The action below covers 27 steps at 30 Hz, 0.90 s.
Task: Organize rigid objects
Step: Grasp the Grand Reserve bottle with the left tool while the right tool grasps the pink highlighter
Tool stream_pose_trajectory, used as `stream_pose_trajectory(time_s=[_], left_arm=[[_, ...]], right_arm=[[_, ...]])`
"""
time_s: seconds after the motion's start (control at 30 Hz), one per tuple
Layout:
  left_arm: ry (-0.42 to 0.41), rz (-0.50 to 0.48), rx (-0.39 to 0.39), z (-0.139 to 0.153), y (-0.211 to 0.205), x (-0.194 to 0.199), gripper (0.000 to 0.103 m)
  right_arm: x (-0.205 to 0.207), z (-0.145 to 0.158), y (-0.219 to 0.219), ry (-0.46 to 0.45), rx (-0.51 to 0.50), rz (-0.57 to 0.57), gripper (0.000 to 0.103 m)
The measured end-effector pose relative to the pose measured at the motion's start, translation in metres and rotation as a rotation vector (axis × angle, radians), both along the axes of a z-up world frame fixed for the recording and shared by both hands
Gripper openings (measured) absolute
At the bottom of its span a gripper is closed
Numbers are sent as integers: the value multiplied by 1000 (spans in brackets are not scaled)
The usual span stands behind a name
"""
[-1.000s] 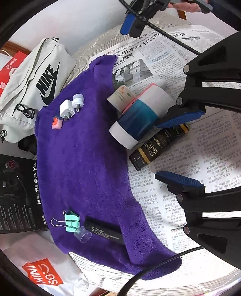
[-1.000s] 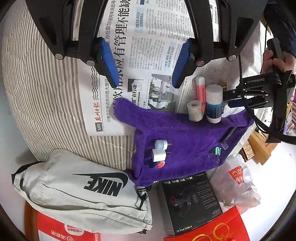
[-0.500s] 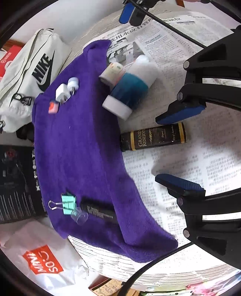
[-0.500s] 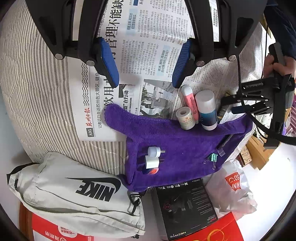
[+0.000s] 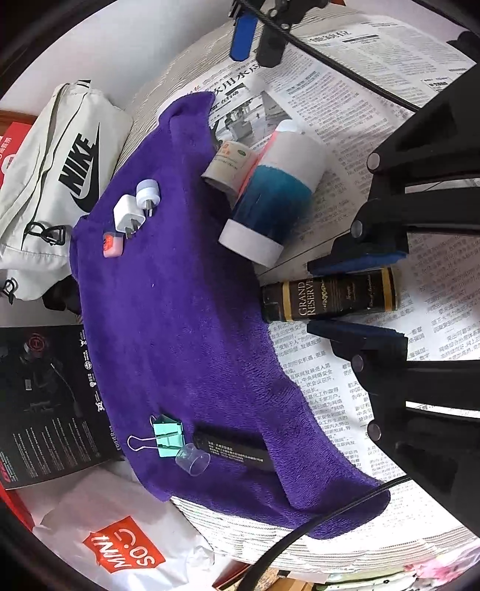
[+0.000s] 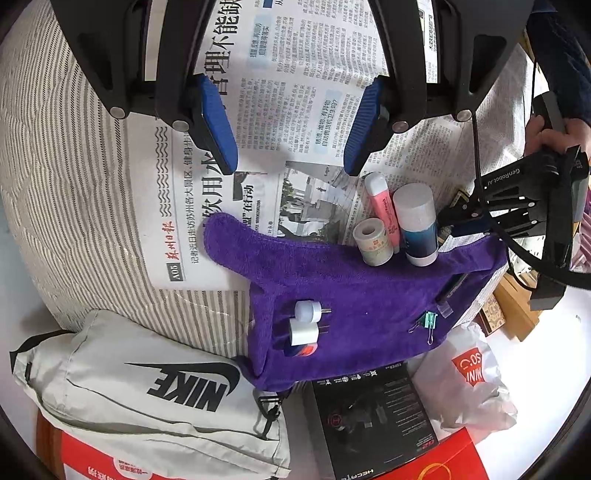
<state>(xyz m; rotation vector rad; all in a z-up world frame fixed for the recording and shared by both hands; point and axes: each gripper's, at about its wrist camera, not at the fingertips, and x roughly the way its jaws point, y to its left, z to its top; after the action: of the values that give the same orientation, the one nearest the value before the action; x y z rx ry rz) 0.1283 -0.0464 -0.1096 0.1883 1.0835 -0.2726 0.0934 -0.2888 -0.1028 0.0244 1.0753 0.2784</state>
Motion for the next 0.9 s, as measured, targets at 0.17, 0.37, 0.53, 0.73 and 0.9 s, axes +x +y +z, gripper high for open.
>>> stream_pose_trajectory(time_s=[0.17, 0.37, 0.53, 0.73, 0.9], left_arm=[[-11, 0, -11, -2, 2, 3, 23], [3, 57, 1, -2, 29, -1, 23], [8, 88, -25, -3, 47, -4, 23], [3, 85, -29, -4, 49, -5, 23], [2, 85, -34, -3, 51, -6, 23]], right_arm=[[0, 0, 14, -4, 11, 44, 59], [3, -4, 39, -4, 41, 128, 59], [11, -12, 64, -11, 9, 200, 58], [18, -19, 80, -26, -39, 253, 36], [20, -25, 89, -48, -84, 288, 19]])
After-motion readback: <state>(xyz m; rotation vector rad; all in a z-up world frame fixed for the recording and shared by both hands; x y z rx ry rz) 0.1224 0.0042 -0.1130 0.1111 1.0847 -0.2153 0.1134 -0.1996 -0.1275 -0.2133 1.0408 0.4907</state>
